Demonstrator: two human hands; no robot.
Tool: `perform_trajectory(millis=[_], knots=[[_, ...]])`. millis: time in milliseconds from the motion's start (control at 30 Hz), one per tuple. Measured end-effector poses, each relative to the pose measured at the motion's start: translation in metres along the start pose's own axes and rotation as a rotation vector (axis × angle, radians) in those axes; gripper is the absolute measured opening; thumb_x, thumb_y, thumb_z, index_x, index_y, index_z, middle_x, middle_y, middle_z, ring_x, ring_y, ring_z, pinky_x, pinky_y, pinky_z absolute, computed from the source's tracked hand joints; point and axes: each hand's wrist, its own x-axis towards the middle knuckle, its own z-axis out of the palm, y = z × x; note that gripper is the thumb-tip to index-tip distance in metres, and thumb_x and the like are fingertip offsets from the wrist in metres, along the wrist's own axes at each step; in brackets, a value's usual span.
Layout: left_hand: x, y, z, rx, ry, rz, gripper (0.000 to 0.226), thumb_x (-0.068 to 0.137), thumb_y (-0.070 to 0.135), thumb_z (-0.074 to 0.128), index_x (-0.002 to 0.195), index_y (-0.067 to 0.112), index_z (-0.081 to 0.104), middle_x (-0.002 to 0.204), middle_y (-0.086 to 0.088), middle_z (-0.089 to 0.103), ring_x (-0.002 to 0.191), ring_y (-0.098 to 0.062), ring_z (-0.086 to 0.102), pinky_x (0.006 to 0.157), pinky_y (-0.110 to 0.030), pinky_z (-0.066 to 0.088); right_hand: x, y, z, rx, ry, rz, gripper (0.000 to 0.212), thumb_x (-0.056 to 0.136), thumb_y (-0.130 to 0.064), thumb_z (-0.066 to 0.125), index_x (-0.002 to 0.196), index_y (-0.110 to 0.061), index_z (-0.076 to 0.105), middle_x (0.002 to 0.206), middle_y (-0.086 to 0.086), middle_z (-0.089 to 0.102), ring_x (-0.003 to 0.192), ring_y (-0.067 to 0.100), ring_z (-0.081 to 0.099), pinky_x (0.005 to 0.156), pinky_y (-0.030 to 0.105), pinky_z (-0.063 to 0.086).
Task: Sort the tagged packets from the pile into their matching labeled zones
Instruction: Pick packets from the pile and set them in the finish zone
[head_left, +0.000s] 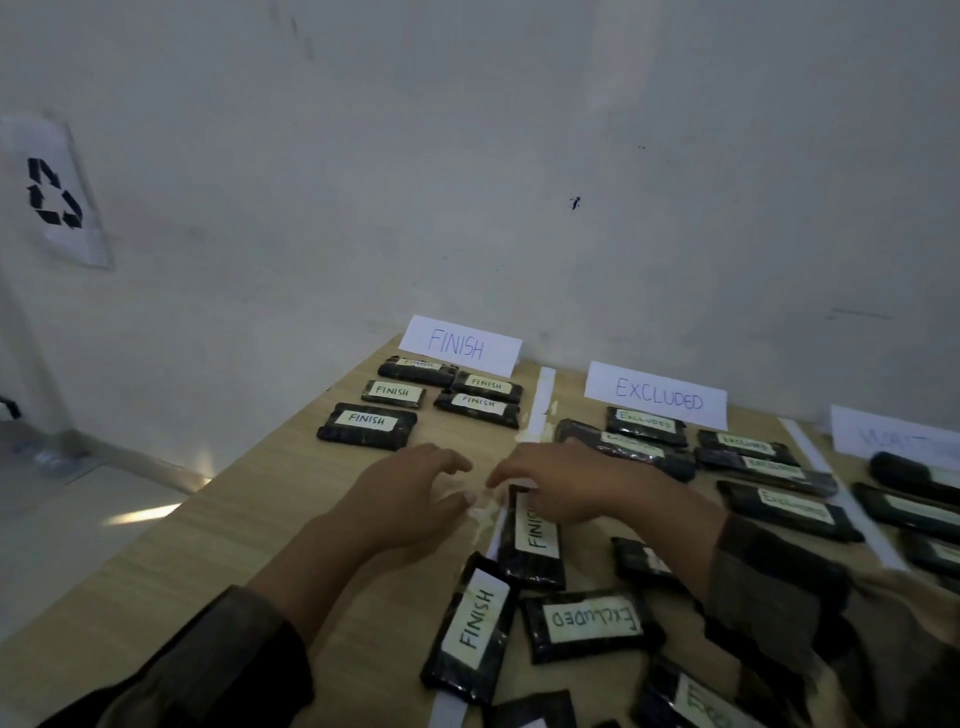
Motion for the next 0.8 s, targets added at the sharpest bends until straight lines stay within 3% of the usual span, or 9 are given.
perform_trajectory(millis=[133, 300, 433, 600, 700, 800], knots=[[0.002, 0.023, 0.013, 0.014, -0.084, -0.052, 0.038, 0.083, 0.061, 0.054, 0.102, 0.031, 0.065, 0.108, 0.010, 0.060, 0.090, -0.006, 0.054, 0.077, -0.026, 0.043, -0.022, 0.009, 0.012, -0.018, -0.029, -0.028, 0.065, 0.086, -0.005, 0.049, 0.139, -0.041, 0.036, 0.147, -0.005, 0.034, 0.129, 0.022, 0.040, 0.097, 0.043, 0.042], [0.000, 0.038, 0.023, 0.125, -0.039, -0.082, 0.053, 0.063, 0.084, 0.051, 0.080, 0.035, 0.065, 0.089, 0.014, 0.048, 0.081, -0.006, 0.049, 0.077, -0.029, 0.038, -0.032, 0.019, 0.025, 0.037, 0.132, -0.035, 0.066, 0.079, -0.011, 0.063, 0.135, -0.037, 0.039, 0.145, -0.006, 0.034, 0.128, 0.019, 0.040, 0.094, 0.036, 0.042], [0.002, 0.048, 0.028, -0.070, -0.083, -0.106, 0.034, 0.067, 0.066, 0.068, 0.079, 0.035, 0.063, 0.091, 0.013, 0.059, 0.084, -0.008, 0.057, 0.082, -0.035, 0.047, -0.042, 0.026, 0.029, 0.043, 0.290, -0.047, 0.059, 0.072, -0.025, 0.075, 0.122, -0.030, 0.045, 0.132, -0.010, 0.044, 0.118, 0.014, 0.044, 0.084, 0.028, 0.038], [0.008, 0.057, 0.023, -0.350, -0.052, -0.126, 0.014, 0.074, 0.035, 0.077, 0.080, 0.026, 0.068, 0.083, 0.002, 0.070, 0.078, -0.015, 0.066, 0.077, -0.036, 0.055, -0.057, 0.037, 0.035, 0.037, 0.480, -0.030, 0.049, 0.076, -0.030, 0.070, 0.120, -0.028, 0.048, 0.122, -0.007, 0.052, 0.111, 0.015, 0.048, 0.083, 0.026, 0.040], [0.012, 0.059, 0.017, -0.449, -0.056, -0.115, 0.012, 0.074, 0.028, 0.078, 0.077, 0.028, 0.067, 0.081, 0.004, 0.071, 0.074, -0.010, 0.065, 0.078, -0.034, 0.054, -0.064, 0.040, 0.037, 0.033, 0.533, -0.040, 0.055, 0.073, -0.030, 0.071, 0.123, -0.025, 0.051, 0.121, -0.003, 0.054, 0.110, 0.017, 0.050, 0.087, 0.033, 0.046], [0.016, 0.058, 0.015, -0.451, -0.035, -0.083, 0.019, 0.075, 0.029, 0.078, 0.091, 0.024, 0.069, 0.090, 0.002, 0.072, 0.084, -0.013, 0.067, 0.084, -0.038, 0.055, -0.071, 0.042, 0.037, 0.020, 0.601, -0.042, 0.057, 0.073, -0.034, 0.072, 0.124, -0.020, 0.054, 0.122, 0.000, 0.056, 0.111, 0.019, 0.051, 0.090, 0.036, 0.046]])
